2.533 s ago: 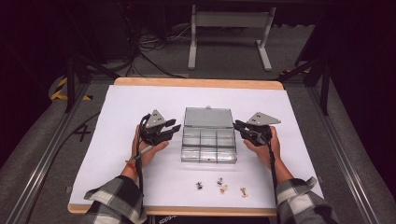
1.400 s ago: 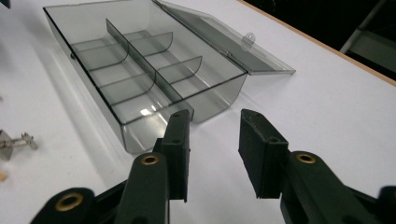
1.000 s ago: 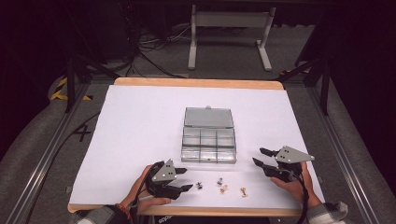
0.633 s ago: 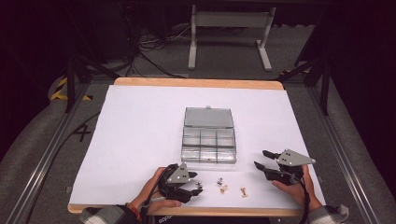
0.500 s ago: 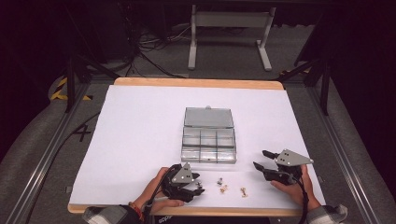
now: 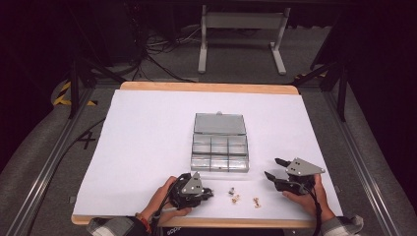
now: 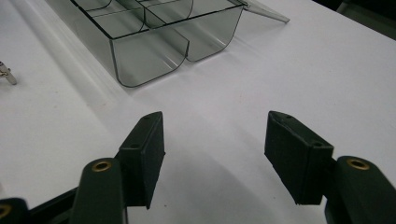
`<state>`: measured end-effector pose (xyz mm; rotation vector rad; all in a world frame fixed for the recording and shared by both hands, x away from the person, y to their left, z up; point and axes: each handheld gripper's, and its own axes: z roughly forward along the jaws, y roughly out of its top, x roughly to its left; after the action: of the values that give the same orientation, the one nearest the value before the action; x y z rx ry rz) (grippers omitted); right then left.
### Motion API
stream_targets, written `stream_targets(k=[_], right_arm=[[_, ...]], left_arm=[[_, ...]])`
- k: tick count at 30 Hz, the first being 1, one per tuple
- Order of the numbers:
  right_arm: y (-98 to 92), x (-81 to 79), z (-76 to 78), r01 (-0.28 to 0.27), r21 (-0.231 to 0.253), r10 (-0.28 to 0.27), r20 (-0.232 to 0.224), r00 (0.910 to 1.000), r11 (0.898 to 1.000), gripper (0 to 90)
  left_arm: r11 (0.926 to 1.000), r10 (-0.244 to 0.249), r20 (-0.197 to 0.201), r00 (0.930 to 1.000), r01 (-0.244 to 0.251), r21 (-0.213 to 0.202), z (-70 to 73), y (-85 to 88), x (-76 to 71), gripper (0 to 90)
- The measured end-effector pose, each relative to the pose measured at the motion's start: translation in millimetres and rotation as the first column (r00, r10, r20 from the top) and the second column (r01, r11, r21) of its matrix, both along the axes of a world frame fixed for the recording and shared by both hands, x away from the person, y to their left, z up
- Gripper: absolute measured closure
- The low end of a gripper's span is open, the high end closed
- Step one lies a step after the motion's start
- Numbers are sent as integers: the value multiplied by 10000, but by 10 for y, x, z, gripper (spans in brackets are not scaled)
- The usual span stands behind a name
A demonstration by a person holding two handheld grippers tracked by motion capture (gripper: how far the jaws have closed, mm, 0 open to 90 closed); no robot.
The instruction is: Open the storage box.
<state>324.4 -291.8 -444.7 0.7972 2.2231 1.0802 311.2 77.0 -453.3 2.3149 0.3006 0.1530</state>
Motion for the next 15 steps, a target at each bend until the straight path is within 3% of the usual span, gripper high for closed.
stream_targets(k=[5, 7, 11, 14, 15], right_arm=[[1, 7, -2, -28, -6, 28, -19, 10000, 10000, 375], [7, 3, -3, -21, -65, 21, -23, 10000, 10000, 371], [5, 7, -2, -9, -31, 9, -29, 10000, 10000, 371], [5, 6, -3, -18, -15, 18, -14, 10000, 10000, 371], [6, 6, -3, -18, -16, 18, -18, 10000, 10000, 371]], left_arm=[[9997, 63, -256, 9997, -69, -217, -12, 14, 38, 862], [9997, 153, -144, 9998, -156, -214, -10, 15, 33, 742], [9983, 91, -17, 10000, -92, -573, 33, 20, 36, 692], [9984, 183, 120, 9998, -176, -528, 46, 8, 62, 647], [9981, 137, 4, 9999, -136, -598, 42, -2, 84, 634]])
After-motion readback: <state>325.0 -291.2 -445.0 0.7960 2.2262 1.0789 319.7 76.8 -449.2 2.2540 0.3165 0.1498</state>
